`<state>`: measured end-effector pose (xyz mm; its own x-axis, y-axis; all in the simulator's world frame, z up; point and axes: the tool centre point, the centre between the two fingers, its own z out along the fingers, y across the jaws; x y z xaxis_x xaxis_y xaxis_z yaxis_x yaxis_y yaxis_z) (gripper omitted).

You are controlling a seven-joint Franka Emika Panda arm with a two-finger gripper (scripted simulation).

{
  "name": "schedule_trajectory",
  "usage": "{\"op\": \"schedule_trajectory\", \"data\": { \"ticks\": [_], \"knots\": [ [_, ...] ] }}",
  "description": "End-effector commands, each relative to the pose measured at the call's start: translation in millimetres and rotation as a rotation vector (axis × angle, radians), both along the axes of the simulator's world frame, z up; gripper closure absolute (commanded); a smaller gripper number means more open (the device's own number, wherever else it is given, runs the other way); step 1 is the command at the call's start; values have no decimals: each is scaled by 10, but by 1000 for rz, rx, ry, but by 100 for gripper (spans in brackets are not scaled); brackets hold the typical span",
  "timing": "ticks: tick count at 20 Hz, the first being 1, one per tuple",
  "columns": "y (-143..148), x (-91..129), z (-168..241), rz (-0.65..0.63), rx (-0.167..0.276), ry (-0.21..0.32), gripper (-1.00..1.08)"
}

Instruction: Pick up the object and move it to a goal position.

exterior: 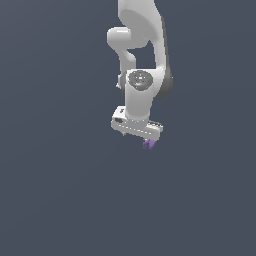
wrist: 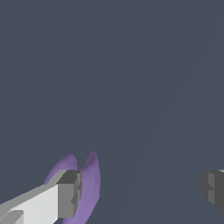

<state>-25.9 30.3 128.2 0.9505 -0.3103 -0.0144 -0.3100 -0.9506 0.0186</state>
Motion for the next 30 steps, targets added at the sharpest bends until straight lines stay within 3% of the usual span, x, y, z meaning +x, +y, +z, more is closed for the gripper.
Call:
{"op": "schedule_trajectory", "data": {
  "ticks": [1, 14, 30],
  "knots": [
    [147, -53, -29, -43, 1, -4, -92],
    [709, -311, -140, -217, 9, -19, -92],
    [814, -373, -282, -250, 11, -21, -92]
  ]
}}
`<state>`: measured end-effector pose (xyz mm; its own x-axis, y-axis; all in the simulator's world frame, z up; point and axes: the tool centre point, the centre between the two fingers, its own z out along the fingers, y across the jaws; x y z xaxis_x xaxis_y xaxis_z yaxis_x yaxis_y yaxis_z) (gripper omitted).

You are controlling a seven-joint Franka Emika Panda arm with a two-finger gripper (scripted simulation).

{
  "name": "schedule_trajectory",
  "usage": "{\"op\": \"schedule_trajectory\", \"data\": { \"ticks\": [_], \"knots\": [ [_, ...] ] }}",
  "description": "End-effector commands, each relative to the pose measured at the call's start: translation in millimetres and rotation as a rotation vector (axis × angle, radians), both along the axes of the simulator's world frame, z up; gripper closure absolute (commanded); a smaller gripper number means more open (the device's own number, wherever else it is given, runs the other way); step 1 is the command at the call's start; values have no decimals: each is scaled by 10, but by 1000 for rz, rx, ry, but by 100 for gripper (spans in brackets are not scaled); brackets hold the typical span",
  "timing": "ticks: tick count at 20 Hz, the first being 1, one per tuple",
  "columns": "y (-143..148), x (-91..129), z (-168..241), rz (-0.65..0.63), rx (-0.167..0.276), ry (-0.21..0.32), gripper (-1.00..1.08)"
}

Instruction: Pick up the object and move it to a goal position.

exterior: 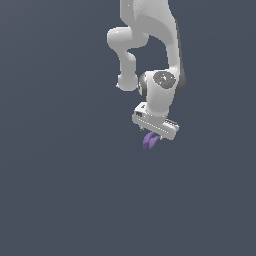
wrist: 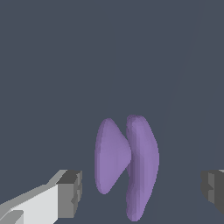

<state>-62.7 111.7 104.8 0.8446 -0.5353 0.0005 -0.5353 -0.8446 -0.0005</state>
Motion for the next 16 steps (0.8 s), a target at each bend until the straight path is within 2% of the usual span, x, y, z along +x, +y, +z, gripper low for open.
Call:
{"op": "schedule_trajectory", "data": {
  "ticks": [1, 7, 12, 13, 16],
  "knots": [
    [-2, -7, -91, -1, 0, 1, -92],
    [-1, -14, -362, -3, 0, 1, -92],
    [4, -7, -429, -3, 0, 1, -92],
    [4, -7, -429, -3, 0, 1, 108],
    [4, -7, -429, -3, 0, 1, 108]
  ]
}}
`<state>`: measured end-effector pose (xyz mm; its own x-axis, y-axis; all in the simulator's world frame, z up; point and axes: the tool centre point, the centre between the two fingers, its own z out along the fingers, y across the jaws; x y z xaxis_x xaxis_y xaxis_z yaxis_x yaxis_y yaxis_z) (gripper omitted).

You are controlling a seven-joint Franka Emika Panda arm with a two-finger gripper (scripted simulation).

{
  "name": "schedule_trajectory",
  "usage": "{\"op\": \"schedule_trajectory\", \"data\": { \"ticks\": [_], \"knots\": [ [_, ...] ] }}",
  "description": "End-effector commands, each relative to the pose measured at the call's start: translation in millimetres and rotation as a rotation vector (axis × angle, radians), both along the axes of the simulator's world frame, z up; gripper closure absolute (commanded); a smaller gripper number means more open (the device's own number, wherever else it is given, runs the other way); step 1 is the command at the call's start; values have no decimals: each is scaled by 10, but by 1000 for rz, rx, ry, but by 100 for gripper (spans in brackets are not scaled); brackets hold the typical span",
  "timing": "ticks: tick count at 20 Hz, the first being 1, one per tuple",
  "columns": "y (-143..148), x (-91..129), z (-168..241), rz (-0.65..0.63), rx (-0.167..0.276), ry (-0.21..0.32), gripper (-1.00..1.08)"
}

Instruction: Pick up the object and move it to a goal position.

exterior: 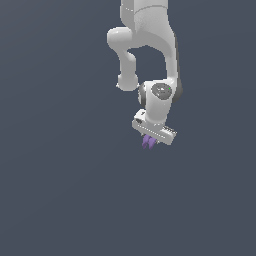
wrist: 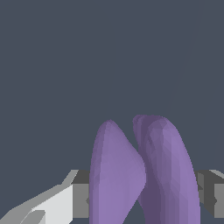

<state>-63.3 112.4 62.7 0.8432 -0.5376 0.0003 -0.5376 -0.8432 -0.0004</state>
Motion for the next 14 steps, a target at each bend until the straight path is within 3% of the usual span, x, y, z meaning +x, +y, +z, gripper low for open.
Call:
{"op": "schedule_trajectory", "data": {
  "ticks": [1, 9, 14],
  "knots": [
    [-3, 0, -8, 0, 0, 1, 108],
    [-16, 9, 7, -1, 0, 0, 108],
    [-168, 87, 96, -1, 0, 0, 108]
  ]
}}
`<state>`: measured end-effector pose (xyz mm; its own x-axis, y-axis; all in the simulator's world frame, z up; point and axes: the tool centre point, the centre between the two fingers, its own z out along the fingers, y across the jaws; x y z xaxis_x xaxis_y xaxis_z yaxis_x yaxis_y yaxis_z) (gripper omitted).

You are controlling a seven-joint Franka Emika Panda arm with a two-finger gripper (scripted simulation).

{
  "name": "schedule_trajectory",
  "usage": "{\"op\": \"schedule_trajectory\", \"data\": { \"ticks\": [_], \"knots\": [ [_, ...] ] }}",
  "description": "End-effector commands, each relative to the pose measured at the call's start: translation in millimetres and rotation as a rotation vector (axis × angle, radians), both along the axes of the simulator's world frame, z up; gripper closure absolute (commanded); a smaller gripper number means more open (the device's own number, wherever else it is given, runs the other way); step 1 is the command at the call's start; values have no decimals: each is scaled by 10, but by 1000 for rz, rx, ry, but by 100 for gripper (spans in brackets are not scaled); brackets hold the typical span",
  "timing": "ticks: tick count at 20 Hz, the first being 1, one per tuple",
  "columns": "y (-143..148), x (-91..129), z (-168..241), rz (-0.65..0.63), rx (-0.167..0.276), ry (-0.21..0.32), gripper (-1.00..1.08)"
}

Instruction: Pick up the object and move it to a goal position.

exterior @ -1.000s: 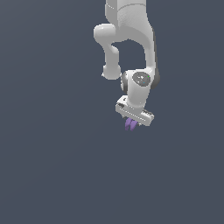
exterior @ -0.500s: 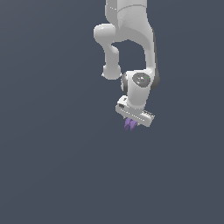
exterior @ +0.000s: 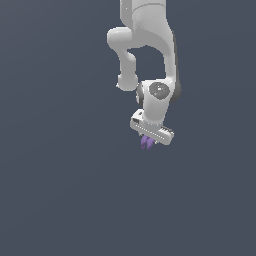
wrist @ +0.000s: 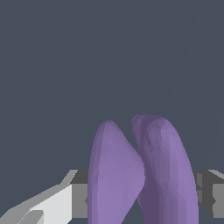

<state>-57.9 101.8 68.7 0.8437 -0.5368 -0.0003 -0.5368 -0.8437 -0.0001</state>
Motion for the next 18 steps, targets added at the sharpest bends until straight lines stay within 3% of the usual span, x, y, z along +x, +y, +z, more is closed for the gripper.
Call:
{"op": "schedule_trajectory", "data": {
  "ticks": [1, 18],
  "knots": [
    [-112, 58, 66, -1, 0, -1, 108],
    [-1411, 774, 833, -1, 0, -1, 108]
  ]
}}
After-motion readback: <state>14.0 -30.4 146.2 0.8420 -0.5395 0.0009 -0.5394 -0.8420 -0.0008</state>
